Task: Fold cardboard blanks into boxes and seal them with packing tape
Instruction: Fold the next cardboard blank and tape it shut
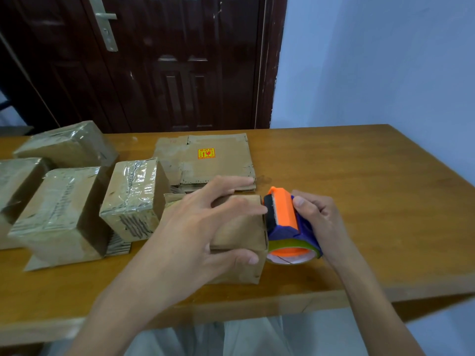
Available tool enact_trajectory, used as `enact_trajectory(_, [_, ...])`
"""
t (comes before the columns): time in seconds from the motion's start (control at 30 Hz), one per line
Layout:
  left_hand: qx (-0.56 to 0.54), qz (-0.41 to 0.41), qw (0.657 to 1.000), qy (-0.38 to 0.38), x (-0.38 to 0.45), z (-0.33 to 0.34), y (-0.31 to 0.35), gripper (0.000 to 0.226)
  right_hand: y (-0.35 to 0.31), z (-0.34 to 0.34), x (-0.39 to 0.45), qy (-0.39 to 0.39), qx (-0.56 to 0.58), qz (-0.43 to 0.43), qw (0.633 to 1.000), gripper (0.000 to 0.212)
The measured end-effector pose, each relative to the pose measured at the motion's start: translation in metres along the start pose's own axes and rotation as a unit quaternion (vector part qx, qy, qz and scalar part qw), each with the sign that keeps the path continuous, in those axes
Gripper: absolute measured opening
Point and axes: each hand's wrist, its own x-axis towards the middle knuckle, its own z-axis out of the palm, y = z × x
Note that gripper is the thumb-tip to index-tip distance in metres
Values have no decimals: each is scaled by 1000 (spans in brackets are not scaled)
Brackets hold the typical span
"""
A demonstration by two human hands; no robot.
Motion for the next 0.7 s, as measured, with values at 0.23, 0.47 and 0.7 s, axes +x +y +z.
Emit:
enact_trajectory(0.23, [21, 44, 999, 2, 1, 0, -2, 43, 1, -1, 0, -3, -5, -6, 1000, 40])
enact_trajectory(0.47, [32, 44, 998, 29, 0, 5, -5, 35, 5, 0, -3, -8, -2, 0, 1000, 37])
enact_trajectory(0.7, [51, 68, 996, 18, 0, 7, -11, 51, 11, 1, -3, -16, 15, -4, 1000, 34])
